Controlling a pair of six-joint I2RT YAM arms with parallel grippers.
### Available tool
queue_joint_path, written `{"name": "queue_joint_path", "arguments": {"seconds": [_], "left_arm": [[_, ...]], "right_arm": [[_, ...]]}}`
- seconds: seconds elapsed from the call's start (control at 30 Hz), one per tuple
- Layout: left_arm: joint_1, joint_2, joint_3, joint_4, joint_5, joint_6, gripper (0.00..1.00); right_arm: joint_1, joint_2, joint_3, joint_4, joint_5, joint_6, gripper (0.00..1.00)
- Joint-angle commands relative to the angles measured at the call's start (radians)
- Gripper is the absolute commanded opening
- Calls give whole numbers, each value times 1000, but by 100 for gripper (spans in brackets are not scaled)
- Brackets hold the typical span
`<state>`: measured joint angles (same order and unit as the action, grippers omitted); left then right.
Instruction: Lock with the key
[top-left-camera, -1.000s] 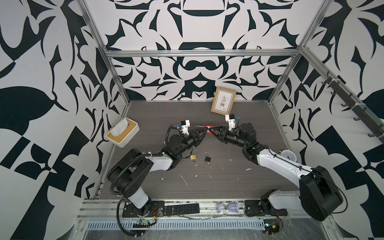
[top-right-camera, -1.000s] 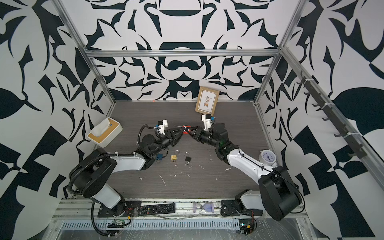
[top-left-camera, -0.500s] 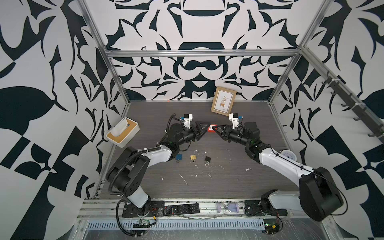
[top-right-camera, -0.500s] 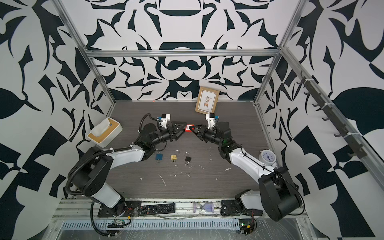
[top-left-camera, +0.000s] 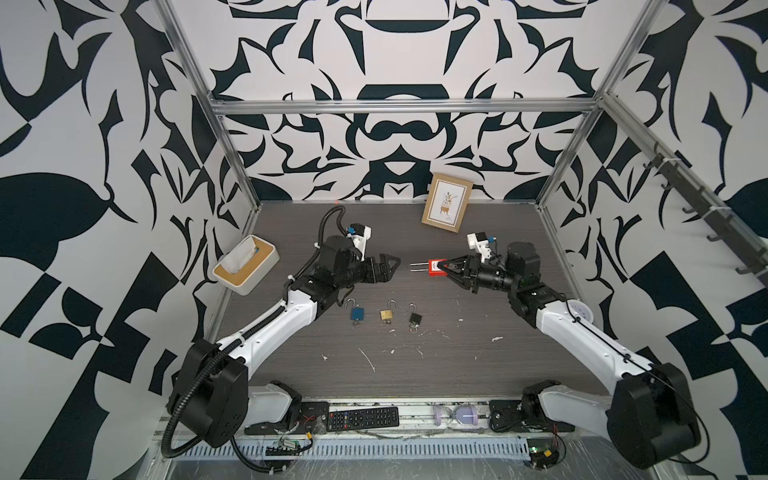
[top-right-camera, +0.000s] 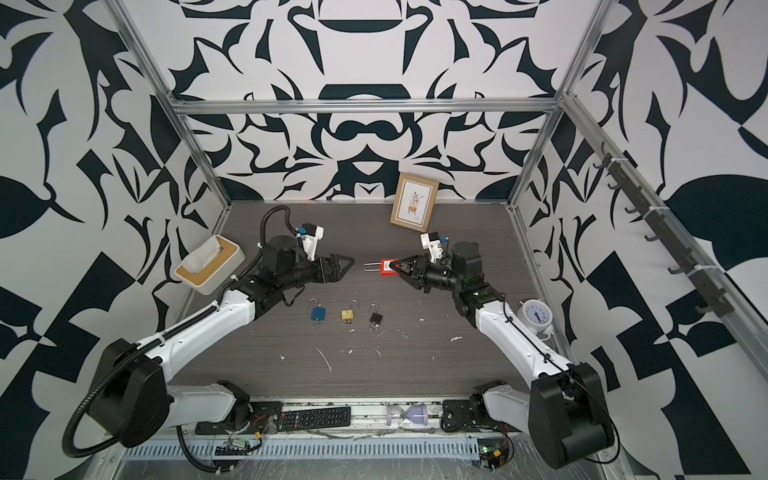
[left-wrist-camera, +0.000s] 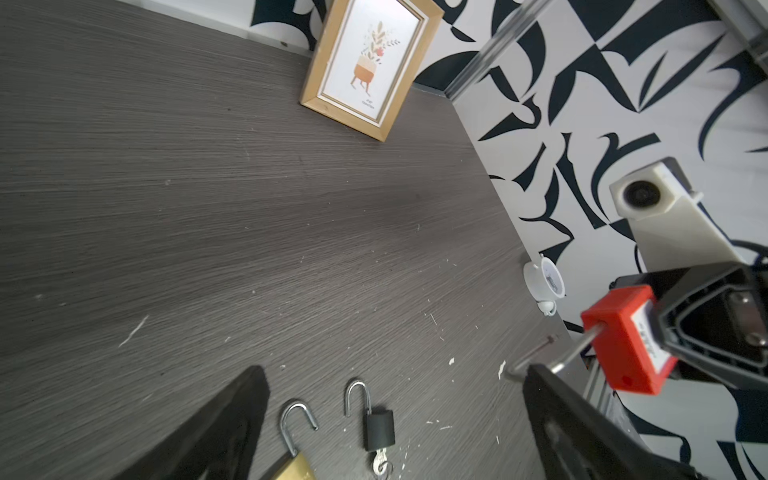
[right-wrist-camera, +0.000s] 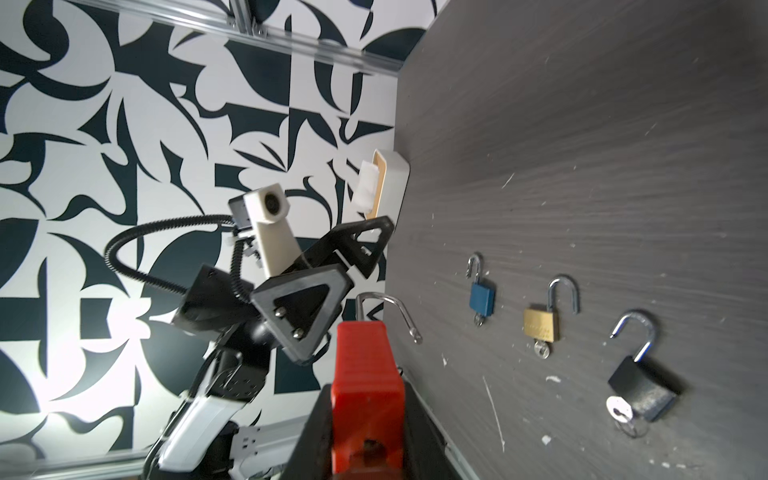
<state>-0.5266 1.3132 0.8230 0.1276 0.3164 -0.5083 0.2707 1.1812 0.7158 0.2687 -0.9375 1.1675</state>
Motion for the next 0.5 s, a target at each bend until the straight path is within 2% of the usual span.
{"name": "queue_joint_path", "arguments": {"seconds": [0.0, 0.07, 0.23, 0.37, 0.47], "left_arm": [[6, -31, -109, 247, 160, 52, 99], [6, -80, -150, 315, 199, 48, 99], [7, -76, -152, 352, 348, 22, 99], [5, -87, -206, 523, 408, -68, 99], [6, -92, -208, 547, 438, -88, 95]], "right_arm": [[3, -17, 43, 30, -140, 45, 0], [3, -7, 46, 42, -170, 58, 0], [2, 1, 32, 72, -178, 70, 0], [2, 20, 18, 89, -173, 71, 0], [2, 44, 1, 183, -183, 131, 0]]}}
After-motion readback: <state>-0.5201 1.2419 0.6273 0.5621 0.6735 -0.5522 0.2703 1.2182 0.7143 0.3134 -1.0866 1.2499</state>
